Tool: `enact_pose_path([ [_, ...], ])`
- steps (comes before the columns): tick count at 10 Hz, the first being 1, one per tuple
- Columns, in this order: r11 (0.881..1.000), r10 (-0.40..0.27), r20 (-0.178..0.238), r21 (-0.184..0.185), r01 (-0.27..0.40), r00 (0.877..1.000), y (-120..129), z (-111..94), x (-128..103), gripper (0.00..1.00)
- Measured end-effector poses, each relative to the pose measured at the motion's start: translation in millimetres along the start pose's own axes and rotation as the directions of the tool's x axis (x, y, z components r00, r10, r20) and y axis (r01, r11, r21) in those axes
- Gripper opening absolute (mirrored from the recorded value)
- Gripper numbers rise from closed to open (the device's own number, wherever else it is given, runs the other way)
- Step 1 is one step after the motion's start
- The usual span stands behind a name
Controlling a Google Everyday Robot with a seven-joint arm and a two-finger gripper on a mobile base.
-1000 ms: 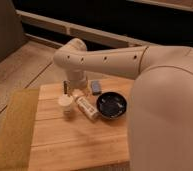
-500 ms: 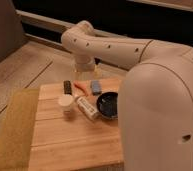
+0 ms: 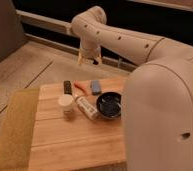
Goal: Move the arm in a circular motion
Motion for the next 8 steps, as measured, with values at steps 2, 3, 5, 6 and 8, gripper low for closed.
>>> enact_pose_path([
  [2, 0.984, -0.175, -0.029, 0.023, 0.175, 0.984, 32.6, 5.8, 0.2, 0.65],
  [3, 0.965, -0.26, -0.04, 0.024, 0.261, 0.965, 59.2, 8.5, 1.2, 0.65],
  [5, 0.936, -0.351, -0.041, 0.001, 0.351, 0.936, 103.1, 10.0, 7.7, 0.65],
  [6, 0.921, -0.389, -0.034, -0.021, 0.388, 0.921, 128.2, 10.9, 14.4, 0.65],
  [8, 0.906, -0.42, -0.017, -0.06, 0.418, 0.907, 165.0, 13.6, 33.2, 0.65],
])
